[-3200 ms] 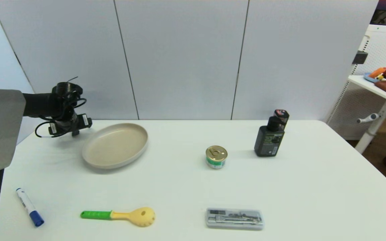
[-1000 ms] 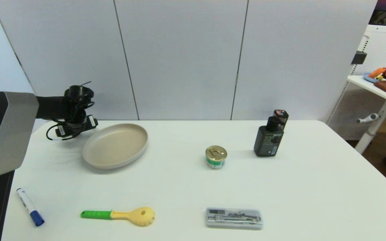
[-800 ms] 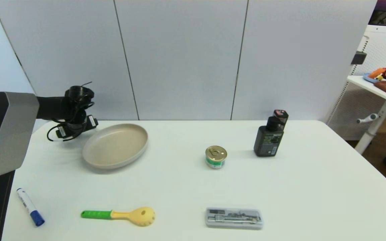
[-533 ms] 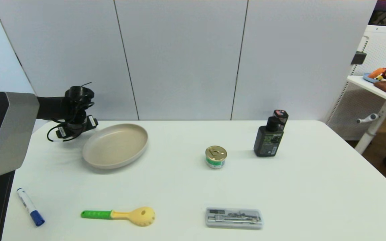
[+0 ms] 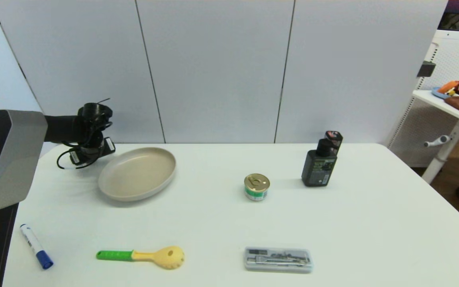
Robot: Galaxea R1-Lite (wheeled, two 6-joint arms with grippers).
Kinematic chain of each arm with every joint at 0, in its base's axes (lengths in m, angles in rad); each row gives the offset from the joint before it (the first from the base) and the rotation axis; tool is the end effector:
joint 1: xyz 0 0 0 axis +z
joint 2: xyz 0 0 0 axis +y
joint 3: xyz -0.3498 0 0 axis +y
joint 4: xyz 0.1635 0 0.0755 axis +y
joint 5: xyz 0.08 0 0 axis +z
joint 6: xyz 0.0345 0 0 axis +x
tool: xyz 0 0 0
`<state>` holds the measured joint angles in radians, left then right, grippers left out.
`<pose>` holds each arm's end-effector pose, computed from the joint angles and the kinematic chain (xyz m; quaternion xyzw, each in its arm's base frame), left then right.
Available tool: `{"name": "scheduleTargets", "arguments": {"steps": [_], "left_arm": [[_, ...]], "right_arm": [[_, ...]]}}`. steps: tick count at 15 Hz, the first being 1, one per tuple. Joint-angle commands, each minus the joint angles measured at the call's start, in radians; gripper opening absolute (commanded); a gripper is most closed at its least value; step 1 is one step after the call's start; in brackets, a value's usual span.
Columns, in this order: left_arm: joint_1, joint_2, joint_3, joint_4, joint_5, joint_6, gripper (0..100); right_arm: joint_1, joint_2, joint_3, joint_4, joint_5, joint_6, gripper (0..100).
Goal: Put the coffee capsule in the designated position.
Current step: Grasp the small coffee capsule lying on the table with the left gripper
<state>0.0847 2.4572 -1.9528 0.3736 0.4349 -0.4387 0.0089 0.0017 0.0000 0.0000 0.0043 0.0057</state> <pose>0.5186 0.0586 0.1226 -0.1181 0.3579 0.3180 0.8700 -0.0717 -0.0005 0.0756 0.0028 0.0009 0.0066 1.0000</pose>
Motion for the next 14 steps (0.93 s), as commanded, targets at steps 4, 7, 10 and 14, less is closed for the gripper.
{"name": "scheduleTargets", "arguments": {"steps": [4, 7, 10, 14], "left_arm": [[0.003, 0.009, 0.000, -0.001, 0.004, -0.006, 0], [0.003, 0.009, 0.000, -0.001, 0.005, -0.005, 0], [0.003, -0.017, -0.002, -0.004, 0.005, 0.006, 0], [0.003, -0.176, -0.002, -0.004, 0.007, 0.124, 0]], "right_arm": [[0.000, 0.001, 0.000, 0.000, 0.000, 0.000, 100], [0.000, 0.001, 0.000, 0.000, 0.000, 0.000, 100], [0.000, 0.001, 0.000, 0.000, 0.000, 0.000, 100], [0.000, 0.001, 0.000, 0.000, 0.000, 0.000, 100]]}}
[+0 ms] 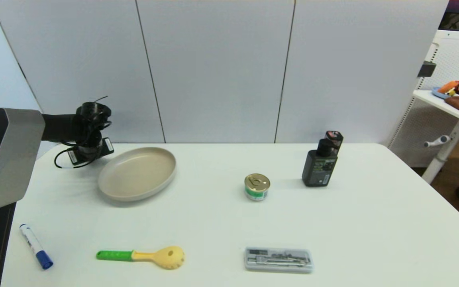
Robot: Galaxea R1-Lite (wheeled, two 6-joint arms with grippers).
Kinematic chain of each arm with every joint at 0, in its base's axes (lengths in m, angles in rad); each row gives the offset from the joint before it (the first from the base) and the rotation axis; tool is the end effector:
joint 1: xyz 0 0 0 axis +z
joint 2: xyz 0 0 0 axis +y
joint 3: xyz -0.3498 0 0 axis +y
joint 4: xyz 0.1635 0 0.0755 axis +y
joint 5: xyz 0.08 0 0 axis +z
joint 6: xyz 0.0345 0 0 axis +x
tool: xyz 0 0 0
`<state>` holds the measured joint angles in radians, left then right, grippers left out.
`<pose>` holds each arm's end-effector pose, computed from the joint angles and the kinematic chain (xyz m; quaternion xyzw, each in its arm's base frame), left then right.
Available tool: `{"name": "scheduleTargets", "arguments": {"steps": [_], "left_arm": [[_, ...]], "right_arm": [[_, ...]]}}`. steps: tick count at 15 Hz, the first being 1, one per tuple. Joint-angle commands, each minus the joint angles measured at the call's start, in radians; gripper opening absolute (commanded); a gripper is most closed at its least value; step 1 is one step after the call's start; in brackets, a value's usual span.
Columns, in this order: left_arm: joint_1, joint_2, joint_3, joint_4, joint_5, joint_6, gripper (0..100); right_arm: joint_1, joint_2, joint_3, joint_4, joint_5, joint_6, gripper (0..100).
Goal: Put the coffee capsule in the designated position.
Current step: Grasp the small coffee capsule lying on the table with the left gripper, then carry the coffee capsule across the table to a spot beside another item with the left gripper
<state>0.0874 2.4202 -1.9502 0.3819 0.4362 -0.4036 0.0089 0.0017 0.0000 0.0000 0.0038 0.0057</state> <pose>0.5127 0.0596 0.1406 -0.1061 0.3514 0.3125 0.8761 -0.0717 -0.0005 0.0756 0.0028 0.0009 0.0063 1.0000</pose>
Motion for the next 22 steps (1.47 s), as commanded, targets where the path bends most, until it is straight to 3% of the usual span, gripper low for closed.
{"name": "scheduleTargets", "arguments": {"steps": [1, 11, 15, 18, 22], "left_arm": [[0.000, -0.178, -0.004, -0.012, 0.007, 0.124, 0], [-0.032, -0.578, 0.005, -0.051, -0.042, 0.463, 0], [-0.167, -0.734, 0.096, 0.104, -0.057, 0.470, 0], [-0.295, -0.823, 0.310, 0.100, -0.162, 0.459, 0], [-0.431, -0.906, 0.606, 0.074, -0.166, 0.417, 0]], "right_arm": [[0.000, 0.001, 0.000, 0.000, 0.001, 0.000, 100], [0.000, 0.001, 0.000, 0.000, 0.001, 0.000, 100], [0.000, 0.001, 0.000, 0.000, 0.001, 0.000, 100], [0.000, 0.001, 0.000, 0.000, 0.001, 0.000, 100], [0.000, 0.001, 0.000, 0.000, 0.001, 0.000, 100]]}}
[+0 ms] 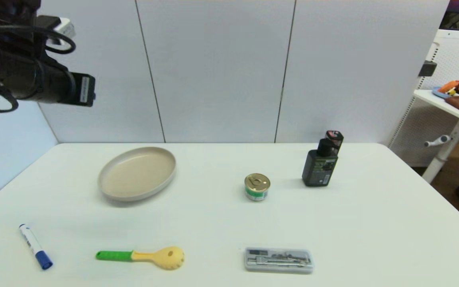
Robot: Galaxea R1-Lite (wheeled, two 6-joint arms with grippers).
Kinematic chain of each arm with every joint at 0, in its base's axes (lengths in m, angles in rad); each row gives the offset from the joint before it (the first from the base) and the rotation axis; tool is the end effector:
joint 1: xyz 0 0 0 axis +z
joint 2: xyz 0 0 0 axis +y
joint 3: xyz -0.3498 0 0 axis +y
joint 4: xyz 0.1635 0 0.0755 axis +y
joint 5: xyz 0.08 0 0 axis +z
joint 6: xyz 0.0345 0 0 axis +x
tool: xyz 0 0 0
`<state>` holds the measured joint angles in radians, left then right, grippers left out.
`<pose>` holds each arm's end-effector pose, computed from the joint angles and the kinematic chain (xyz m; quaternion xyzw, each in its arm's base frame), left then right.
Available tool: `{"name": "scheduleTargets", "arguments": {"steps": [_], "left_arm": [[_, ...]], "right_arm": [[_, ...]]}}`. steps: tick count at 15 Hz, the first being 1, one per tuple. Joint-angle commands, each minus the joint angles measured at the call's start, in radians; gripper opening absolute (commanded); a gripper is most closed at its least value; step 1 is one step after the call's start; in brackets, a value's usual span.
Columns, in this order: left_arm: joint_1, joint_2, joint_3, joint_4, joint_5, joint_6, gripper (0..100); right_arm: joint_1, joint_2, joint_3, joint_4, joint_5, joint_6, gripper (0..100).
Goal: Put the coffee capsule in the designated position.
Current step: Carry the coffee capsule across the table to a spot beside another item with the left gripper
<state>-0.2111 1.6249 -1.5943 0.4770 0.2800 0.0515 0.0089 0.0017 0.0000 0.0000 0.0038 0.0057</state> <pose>0.2792 -0.0501 0.3647 0.0859 0.2443 0.0271 0.9655 -0.0717 -0.0005 0.0756 0.0028 0.0009 0.0063 1.0000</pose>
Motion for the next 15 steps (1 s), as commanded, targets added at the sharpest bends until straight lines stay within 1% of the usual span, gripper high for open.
{"name": "scheduleTargets", "arguments": {"steps": [1, 4, 8, 11, 15], "left_arm": [[-0.152, -0.126, 0.326, -0.040, -0.010, -0.045, 0], [-0.182, -0.145, 0.527, -0.104, -0.010, -0.047, 0], [-0.182, -0.105, 0.695, -0.187, -0.010, -0.051, 0], [-0.183, -0.068, 0.764, -0.204, -0.010, -0.101, 0], [-0.182, -0.002, 0.794, -0.239, -0.012, -0.124, 0]], "right_arm": [[0.000, 0.001, 0.000, 0.000, 0.001, 0.000, 100], [0.000, 0.001, 0.000, 0.000, 0.001, 0.000, 100], [0.000, 0.001, 0.000, 0.000, 0.001, 0.000, 100], [0.000, 0.001, 0.000, 0.000, 0.001, 0.000, 100], [0.000, 0.001, 0.000, 0.000, 0.001, 0.000, 100]]}}
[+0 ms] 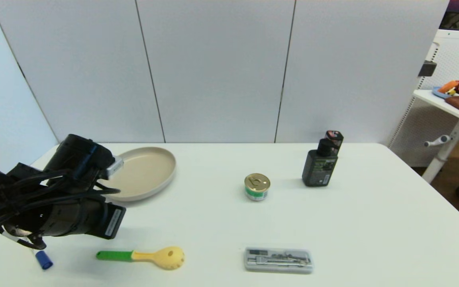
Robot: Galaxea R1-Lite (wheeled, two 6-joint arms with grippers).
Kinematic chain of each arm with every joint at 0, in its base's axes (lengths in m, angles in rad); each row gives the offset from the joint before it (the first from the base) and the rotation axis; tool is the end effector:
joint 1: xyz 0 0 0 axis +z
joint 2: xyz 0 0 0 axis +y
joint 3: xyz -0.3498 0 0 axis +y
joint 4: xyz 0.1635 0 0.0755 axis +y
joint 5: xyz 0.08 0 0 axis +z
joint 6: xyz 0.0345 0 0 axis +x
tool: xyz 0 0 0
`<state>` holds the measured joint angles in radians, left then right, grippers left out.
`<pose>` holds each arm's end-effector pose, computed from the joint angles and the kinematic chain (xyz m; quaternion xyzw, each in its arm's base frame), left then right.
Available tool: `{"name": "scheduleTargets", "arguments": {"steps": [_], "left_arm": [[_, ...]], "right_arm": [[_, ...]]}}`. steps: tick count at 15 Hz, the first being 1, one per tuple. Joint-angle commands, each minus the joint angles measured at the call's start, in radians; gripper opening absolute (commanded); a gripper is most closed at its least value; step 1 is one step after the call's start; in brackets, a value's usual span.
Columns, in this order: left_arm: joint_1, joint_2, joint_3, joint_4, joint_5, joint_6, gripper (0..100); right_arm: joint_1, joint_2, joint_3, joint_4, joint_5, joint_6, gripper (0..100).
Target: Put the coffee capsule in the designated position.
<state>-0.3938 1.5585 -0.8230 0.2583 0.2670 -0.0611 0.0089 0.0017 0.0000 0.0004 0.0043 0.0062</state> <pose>0.2153 -0.0796 0.2011 0.1278 0.4524 -0.0419 0.8816 -0.0717 -0.0005 0.0756 0.0031 0.0011 0.0066 1.0000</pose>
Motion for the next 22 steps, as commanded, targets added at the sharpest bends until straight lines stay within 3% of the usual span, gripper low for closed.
{"name": "scheduleTargets", "arguments": {"steps": [1, 5, 10, 11, 17, 22], "left_arm": [[0.001, 0.083, 0.019, -0.022, 0.003, -0.039, 0], [0.004, 0.152, 0.019, -0.126, 0.003, -0.066, 0], [0.004, 0.172, 0.016, -0.128, 0.003, -0.085, 0], [0.006, 0.169, 0.016, -0.126, 0.006, -0.088, 100], [0.006, 0.130, -0.030, -0.128, 0.014, -0.080, 100], [0.004, -0.058, -0.232, -0.113, 0.054, -0.037, 100]], "right_arm": [[0.000, 0.001, 0.000, 0.000, 0.000, 0.000, 100], [0.000, 0.001, 0.000, 0.000, 0.000, 0.000, 100], [0.000, 0.001, 0.000, 0.000, 0.000, 0.000, 100], [0.000, 0.001, 0.000, 0.000, 0.000, 0.000, 100], [0.000, 0.001, 0.000, 0.000, 0.000, 0.000, 100], [0.000, 0.001, 0.000, 0.000, 0.000, 0.000, 100]]}}
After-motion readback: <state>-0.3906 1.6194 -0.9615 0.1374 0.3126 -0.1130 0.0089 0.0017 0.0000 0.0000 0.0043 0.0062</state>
